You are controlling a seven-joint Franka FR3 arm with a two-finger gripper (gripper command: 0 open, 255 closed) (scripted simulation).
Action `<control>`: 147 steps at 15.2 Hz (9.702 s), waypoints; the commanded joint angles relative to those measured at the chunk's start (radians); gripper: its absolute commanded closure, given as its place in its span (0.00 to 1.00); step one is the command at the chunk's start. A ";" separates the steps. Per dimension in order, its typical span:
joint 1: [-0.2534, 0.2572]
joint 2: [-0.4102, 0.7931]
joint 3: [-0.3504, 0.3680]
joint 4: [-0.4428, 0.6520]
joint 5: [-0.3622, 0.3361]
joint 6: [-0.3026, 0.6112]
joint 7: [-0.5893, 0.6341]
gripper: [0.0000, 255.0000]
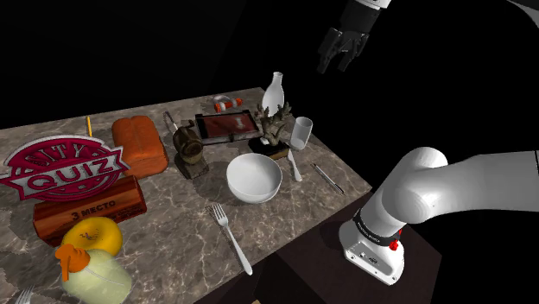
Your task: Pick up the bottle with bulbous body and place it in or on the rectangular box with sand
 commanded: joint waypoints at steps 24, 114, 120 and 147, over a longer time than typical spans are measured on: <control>-0.019 0.754 -0.210 0.306 0.020 0.457 -0.289 0.00; 0.185 1.161 -0.118 1.007 0.031 0.163 0.020 1.00; 0.190 1.146 -0.117 0.903 0.028 0.252 0.022 1.00; 0.195 1.149 -0.115 0.736 0.029 0.422 0.024 0.00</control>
